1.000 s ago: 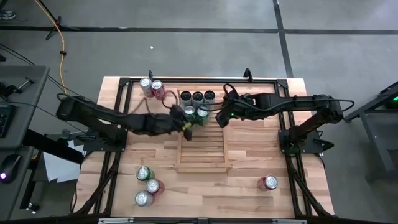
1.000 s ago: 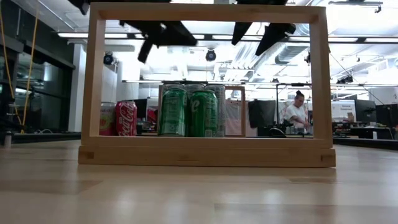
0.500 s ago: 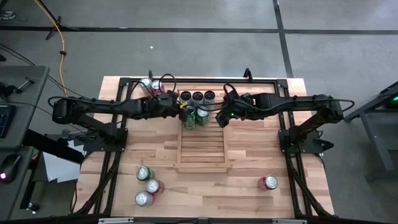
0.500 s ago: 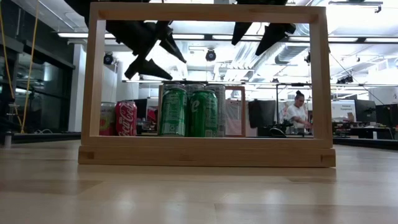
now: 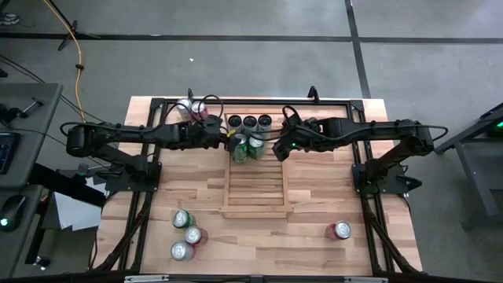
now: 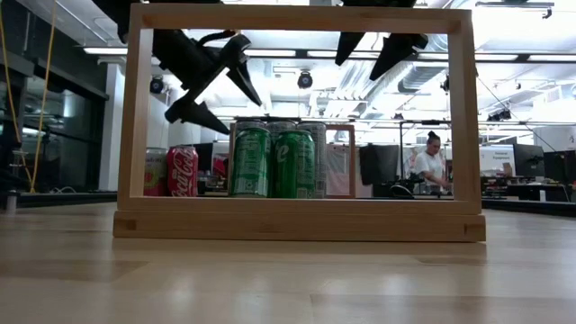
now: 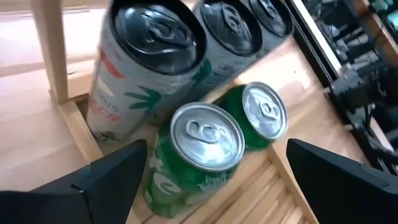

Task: Place canned beverage on shelf
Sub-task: Adjust the green can on the shelf

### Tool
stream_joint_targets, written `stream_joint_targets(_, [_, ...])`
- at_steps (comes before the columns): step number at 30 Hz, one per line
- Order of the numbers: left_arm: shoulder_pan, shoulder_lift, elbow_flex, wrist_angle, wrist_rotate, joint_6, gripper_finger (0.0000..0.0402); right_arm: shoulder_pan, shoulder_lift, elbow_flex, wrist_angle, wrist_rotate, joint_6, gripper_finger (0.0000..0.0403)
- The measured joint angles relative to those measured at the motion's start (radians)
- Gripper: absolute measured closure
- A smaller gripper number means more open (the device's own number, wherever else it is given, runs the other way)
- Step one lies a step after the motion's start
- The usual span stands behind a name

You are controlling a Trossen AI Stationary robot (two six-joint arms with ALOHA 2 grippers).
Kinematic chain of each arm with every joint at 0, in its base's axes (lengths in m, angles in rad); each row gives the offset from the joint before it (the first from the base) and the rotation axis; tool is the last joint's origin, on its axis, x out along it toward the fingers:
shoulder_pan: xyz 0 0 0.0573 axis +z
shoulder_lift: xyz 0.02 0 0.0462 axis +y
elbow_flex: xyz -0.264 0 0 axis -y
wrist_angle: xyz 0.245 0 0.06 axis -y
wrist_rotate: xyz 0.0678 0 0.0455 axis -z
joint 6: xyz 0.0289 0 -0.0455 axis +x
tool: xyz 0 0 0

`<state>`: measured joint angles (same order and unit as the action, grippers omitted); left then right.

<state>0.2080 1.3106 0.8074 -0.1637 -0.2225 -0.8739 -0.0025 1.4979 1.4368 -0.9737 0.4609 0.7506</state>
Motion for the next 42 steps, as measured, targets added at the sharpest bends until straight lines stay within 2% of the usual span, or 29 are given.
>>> stream_joint_targets(9, [-0.036, 0.013, 0.000, 0.004, -0.109, -0.048, 0.0023, -0.011, 0.000, 0.000, 0.000, 0.000, 0.000, 0.0009])
stream_joint_targets(15, [-0.050, 0.070, 0.031, -0.011, -0.112, -0.069, 0.0023, -0.030, 0.000, 0.000, 0.003, 0.001, 0.000, 0.0009])
stream_joint_targets(25, [-0.052, 0.184, 0.187, -0.179, -0.141, -0.023, 0.0023, -0.037, 0.000, 0.000, 0.004, 0.000, 0.000, 0.0009])
stream_joint_targets(32, [-0.061, 0.233, 0.210, -0.174, -0.151, -0.041, 0.0023, -0.037, 0.000, 0.000, 0.003, 0.000, 0.000, 0.0009])
stream_joint_targets(42, [-0.061, 0.236, 0.212, -0.176, -0.203, -0.066, 0.0023, -0.037, 0.000, 0.000, 0.003, 0.000, 0.000, 0.0009])
